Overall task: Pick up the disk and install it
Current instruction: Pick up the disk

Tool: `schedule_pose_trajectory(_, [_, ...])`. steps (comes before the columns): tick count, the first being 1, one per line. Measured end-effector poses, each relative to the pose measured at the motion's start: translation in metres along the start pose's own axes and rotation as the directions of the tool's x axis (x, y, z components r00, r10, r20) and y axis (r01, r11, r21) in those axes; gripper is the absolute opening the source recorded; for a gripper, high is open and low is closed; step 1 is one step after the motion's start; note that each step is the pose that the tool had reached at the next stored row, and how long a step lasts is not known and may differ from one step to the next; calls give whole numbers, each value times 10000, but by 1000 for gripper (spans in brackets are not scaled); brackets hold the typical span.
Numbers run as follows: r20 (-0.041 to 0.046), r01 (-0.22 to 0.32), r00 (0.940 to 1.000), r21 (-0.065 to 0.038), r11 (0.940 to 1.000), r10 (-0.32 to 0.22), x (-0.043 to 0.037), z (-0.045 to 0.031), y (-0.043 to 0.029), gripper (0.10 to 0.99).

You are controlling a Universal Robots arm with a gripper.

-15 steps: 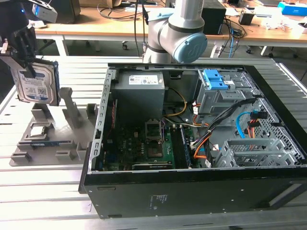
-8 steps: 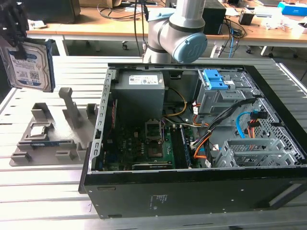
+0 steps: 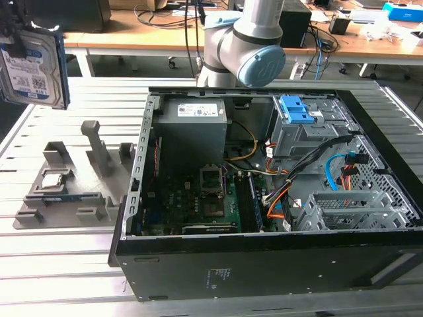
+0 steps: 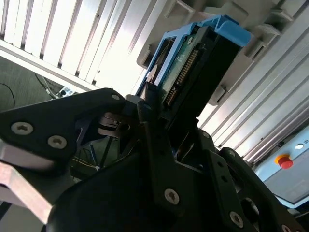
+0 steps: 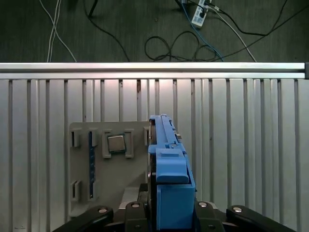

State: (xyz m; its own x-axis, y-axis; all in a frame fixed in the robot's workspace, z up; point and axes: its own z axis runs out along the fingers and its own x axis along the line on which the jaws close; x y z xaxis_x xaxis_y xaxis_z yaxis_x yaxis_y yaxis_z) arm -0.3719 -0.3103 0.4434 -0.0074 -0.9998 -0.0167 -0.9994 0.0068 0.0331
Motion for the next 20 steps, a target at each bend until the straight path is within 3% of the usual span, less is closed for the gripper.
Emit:
schedule_pose_trajectory(2, [0,1,10000,0,10000,-1,-9,-89,3,365])
schedule_pose_trajectory(4, [0,2,10000,0,10000,-2,-27,-237,7,365])
schedule_pose_trajectory(9, [0,0,10000,0,10000,0,-33,-471,15,365])
schedule_pose_trajectory(20, [0,0,10000,0,10000,0,-37,-738,17,365])
